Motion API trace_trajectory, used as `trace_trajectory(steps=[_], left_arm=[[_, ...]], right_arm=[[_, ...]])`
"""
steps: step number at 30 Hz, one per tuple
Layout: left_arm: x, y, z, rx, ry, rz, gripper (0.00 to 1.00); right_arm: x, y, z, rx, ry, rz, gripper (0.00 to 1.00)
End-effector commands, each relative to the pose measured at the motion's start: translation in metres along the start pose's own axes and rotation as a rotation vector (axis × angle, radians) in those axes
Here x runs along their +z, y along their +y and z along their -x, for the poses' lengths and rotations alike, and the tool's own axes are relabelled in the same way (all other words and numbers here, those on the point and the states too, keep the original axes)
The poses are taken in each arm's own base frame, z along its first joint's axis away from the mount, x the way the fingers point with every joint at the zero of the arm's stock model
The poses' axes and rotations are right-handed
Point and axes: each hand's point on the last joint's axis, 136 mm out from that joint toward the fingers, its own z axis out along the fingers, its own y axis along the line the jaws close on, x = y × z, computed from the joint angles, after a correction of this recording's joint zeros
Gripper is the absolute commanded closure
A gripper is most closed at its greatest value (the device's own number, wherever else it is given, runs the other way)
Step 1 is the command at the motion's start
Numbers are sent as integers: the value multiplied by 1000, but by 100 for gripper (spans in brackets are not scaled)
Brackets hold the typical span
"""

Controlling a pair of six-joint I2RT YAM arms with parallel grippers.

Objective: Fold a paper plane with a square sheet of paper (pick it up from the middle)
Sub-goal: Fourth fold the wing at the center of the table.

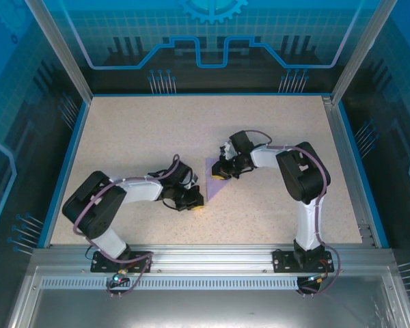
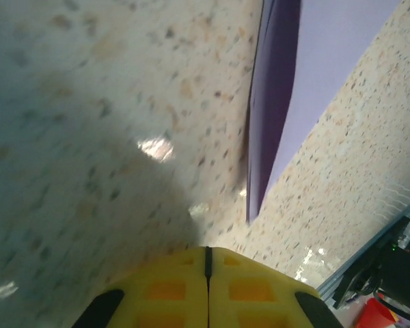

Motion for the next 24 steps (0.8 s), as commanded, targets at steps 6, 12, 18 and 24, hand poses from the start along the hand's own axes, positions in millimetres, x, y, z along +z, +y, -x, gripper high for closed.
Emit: trace_trajectory(steps=[6, 12, 18, 24], left_arm=[[-21, -51, 47, 3, -182, -110, 94], [-1, -74, 71, -9, -170, -170, 92], [22, -56, 78, -47, -165, -128, 92], [32, -9, 69, -96, -174, 25, 99]], right_arm=[[8, -77, -41, 209, 43, -252, 90], [11, -76, -43, 210, 52, -241, 90], [10, -73, -41, 205, 48, -230, 90], [10, -66, -35, 195, 43, -214, 90]])
